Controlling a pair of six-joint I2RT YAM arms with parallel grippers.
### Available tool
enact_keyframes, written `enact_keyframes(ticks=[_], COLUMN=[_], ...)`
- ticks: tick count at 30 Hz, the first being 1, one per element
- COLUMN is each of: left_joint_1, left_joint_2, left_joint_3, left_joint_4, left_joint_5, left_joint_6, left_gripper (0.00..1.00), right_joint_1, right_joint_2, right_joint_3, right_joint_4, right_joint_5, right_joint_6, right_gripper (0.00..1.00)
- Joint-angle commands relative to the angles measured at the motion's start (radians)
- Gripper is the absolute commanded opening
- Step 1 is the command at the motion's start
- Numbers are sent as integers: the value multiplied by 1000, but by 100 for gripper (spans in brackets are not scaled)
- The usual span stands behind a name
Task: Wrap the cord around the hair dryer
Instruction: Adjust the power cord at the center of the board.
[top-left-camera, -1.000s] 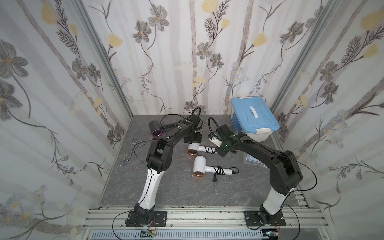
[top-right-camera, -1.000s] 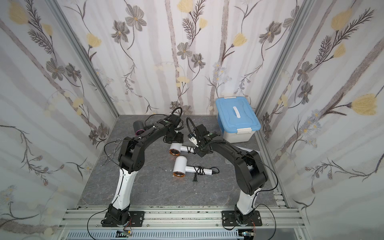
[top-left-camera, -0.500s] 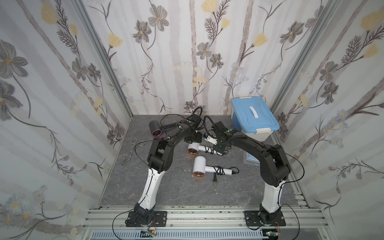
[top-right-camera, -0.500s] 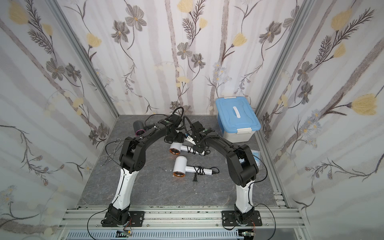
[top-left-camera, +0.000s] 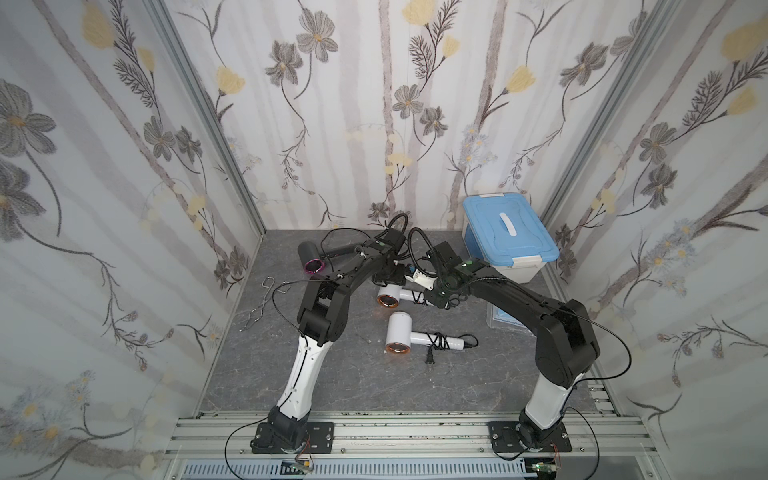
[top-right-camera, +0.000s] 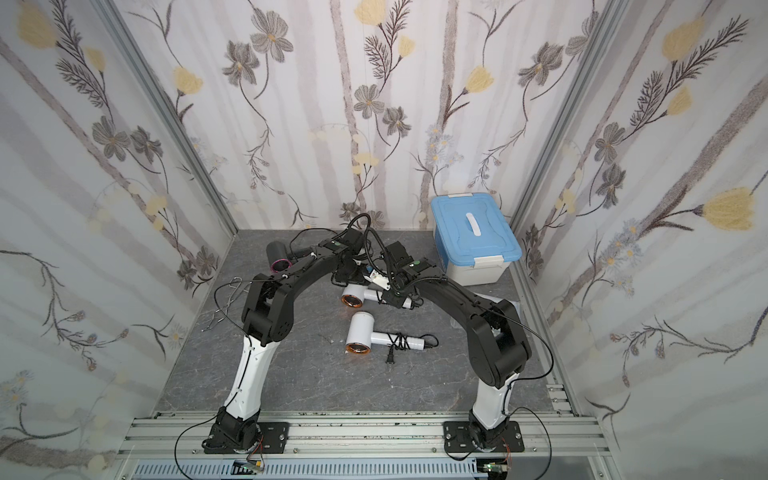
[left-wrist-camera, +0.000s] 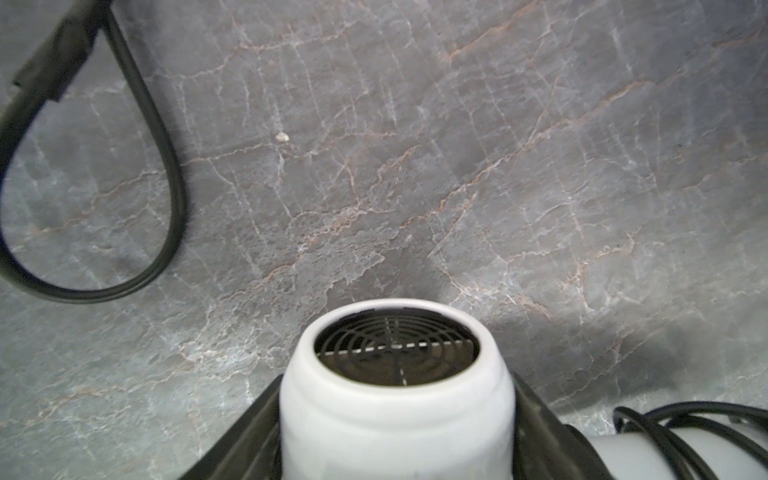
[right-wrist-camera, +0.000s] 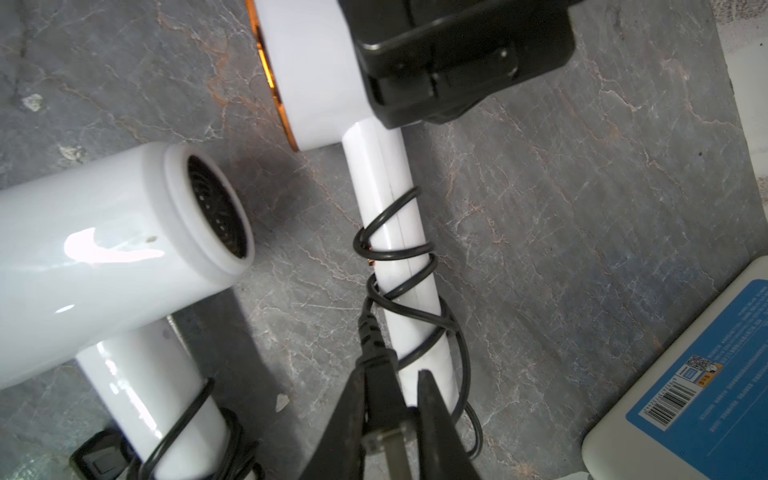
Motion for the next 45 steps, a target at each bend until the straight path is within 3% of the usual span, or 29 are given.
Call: enact_keyframes(ticks=[1,10,19,29,39,45], left_joint_1=[-10,-45,-60,-66,-64,-60], left_joint_2=[33,32,-25,-51,-48,-50], left_joint_3=[-15,-30,-152,-195,-179,-193], left_joint_4=[-118,-117,-53,-54,-96,-129], left_joint_5=[-53,-97,-85,-60,-106,-156], left_joint_6=[-14,41,156,216,180,174], left_gripper=[3,0,0,0,0,0], right_joint_1=[20,8,-41,-103,-152,-178], right_joint_2=[-43,-38,99,226,268,187], right_joint_3=[-28,-5,81,127,71,-61], right_joint_4=[108,155,155,175,182,248], right_joint_5=[-123,-251,-176,-85,-112,-210], right_joint_6=[25,46,14,-36,15,75], right_gripper=[1,0,0,1,1,1])
